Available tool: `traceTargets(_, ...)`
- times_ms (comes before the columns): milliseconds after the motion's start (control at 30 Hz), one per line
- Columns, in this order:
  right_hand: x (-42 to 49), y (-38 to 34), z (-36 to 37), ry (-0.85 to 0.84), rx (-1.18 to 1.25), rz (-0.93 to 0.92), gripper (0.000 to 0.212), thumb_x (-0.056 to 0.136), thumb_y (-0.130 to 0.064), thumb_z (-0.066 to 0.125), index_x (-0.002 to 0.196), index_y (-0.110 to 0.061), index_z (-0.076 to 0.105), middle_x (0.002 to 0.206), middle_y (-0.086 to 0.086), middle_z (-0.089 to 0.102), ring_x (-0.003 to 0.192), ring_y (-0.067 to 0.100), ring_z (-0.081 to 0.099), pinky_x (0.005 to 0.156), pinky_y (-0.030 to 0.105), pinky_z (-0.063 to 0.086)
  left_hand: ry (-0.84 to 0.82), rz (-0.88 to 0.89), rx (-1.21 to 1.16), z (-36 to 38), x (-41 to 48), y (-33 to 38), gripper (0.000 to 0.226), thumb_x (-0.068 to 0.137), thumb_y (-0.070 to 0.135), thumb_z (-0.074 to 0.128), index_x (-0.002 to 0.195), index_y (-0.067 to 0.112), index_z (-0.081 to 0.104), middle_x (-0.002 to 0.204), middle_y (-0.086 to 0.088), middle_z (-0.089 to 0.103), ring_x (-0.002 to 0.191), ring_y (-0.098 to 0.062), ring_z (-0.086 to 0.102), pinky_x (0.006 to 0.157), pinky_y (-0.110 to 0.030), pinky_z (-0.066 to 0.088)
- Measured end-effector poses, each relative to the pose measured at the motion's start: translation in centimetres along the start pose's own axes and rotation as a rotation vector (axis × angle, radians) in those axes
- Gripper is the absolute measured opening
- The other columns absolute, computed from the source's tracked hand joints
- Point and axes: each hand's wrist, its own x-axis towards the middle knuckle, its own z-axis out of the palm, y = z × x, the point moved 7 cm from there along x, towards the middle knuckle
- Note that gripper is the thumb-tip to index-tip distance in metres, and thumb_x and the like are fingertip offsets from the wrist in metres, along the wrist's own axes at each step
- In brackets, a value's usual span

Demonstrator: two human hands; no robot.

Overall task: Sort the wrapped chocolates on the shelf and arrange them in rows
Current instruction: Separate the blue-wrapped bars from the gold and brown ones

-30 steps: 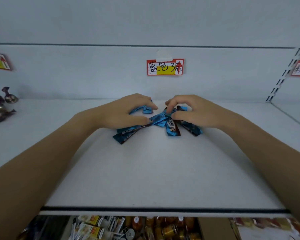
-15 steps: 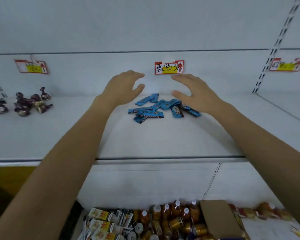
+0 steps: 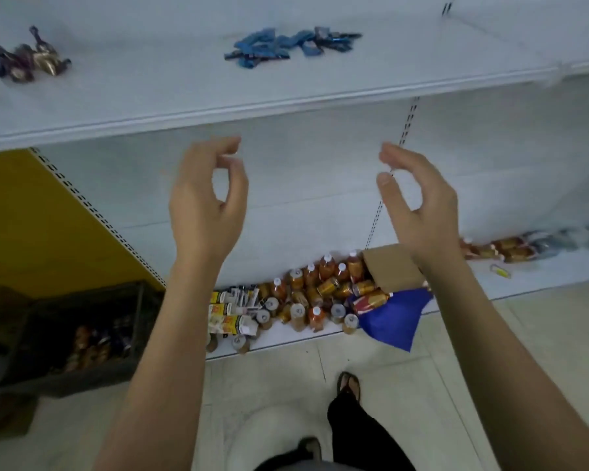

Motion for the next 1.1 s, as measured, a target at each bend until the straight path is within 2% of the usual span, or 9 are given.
traceTargets(100,-6.6,3.5,-1.6,-0.021,-0.001,0.204,0.037,0.087,-0.041,0.047,0.119,-0.026,0.054,0.107,-0.013,0.059,0.100,-0.001,0.056,0.089,0.012,0.041,-0.148,-0.085,-0.007,2.5,-5.4,-0.6,0.031,0.092,0.024,0.043,0.114,0.010,0.059,0.106,0.006,0.058,0.089,0.004,0.049,0.079,-0.005,0.038)
traceTargets(167,-10.9,5.7,-3.3,-0.015,-0.011,0.290,0.035,0.086,-0.040,0.049,0.115,-0.023,0.057,0.102,-0.006,0.062,0.092,-0.008,0.055,0.081,0.006,0.041,-0.244,-0.125,-0.014,4.9,-8.5,-0.7,0.031,0.090,0.025,0.044,0.113,0.011,0.059,0.105,0.002,0.062,0.086,0.004,0.051,0.077,-0.011,0.042)
traceTargets(267,-17.1,9.0,-6.1,0.019,-0.046,0.459,0.031,0.085,-0.036,0.052,0.110,-0.018,0.061,0.096,-0.001,0.065,0.082,-0.001,0.056,0.072,0.006,0.042,-0.400,-0.161,-0.049,9.6,-12.7,0.4,0.032,0.087,0.025,0.046,0.111,0.010,0.060,0.102,-0.002,0.065,0.083,-0.005,0.057,0.076,-0.027,0.050)
traceTargets(400,-23.7,12.4,-11.6,0.091,-0.148,0.658,0.024,0.087,-0.030,0.058,0.108,-0.020,0.062,0.092,-0.004,0.064,0.079,0.001,0.057,0.067,0.005,0.039,-0.651,-0.134,0.011,17.3,-17.4,4.1,0.025,0.089,0.028,0.051,0.109,0.015,0.059,0.100,-0.002,0.066,0.085,-0.016,0.063,0.072,-0.028,0.049)
traceTargets(567,-30.8,15.8,-21.3,0.141,-0.344,0.842,0.030,0.088,-0.036,0.056,0.114,-0.024,0.059,0.100,-0.005,0.063,0.083,0.010,0.058,0.074,0.027,0.047,-0.931,-0.091,-0.038,26.0,-23.3,13.2,0.022,0.090,0.029,0.051,0.109,0.018,0.057,0.093,0.005,0.060,0.090,-0.018,0.059,0.075,-0.031,0.047)
traceTargets(733,-36.2,18.6,-31.1,0.130,-0.516,0.964,0.034,0.090,-0.039,0.052,0.120,-0.024,0.056,0.106,-0.006,0.060,0.085,0.008,0.054,0.070,0.025,0.040,-1.035,0.013,-0.106,33.0,-28.3,22.8,0.029,0.091,0.030,0.050,0.117,0.017,0.056,0.105,0.000,0.063,0.094,-0.019,0.058,0.072,-0.027,0.041)
traceTargets(833,-39.2,20.0,-36.6,0.233,-0.526,1.058,0.033,0.089,-0.039,0.052,0.118,-0.025,0.055,0.106,-0.006,0.060,0.084,0.009,0.054,0.070,0.026,0.040,-1.123,0.032,-0.187,36.8,-30.9,27.9,0.026,0.091,0.028,0.049,0.113,0.017,0.056,0.102,0.001,0.062,0.093,-0.018,0.060,0.077,-0.038,0.052)
traceTargets(933,-41.3,21.1,-41.2,0.317,-0.541,1.126,0.033,0.089,-0.040,0.051,0.118,-0.026,0.055,0.106,-0.006,0.060,0.086,0.010,0.055,0.072,0.029,0.044,-1.199,0.095,-0.199,40.3,-32.7,32.8,0.026,0.091,0.027,0.048,0.113,0.016,0.055,0.103,0.000,0.061,0.092,-0.018,0.059,0.079,-0.044,0.053)
traceTargets(1100,-42.7,24.3,-47.3,0.374,-0.557,1.186,0.033,0.090,-0.038,0.051,0.118,-0.023,0.056,0.106,-0.003,0.060,0.086,0.010,0.054,0.072,0.028,0.043,-1.218,0.245,-0.183,46.1,-33.7,40.2,0.028,0.092,0.029,0.046,0.116,0.017,0.054,0.105,0.001,0.062,0.090,-0.015,0.059,0.074,-0.035,0.051)
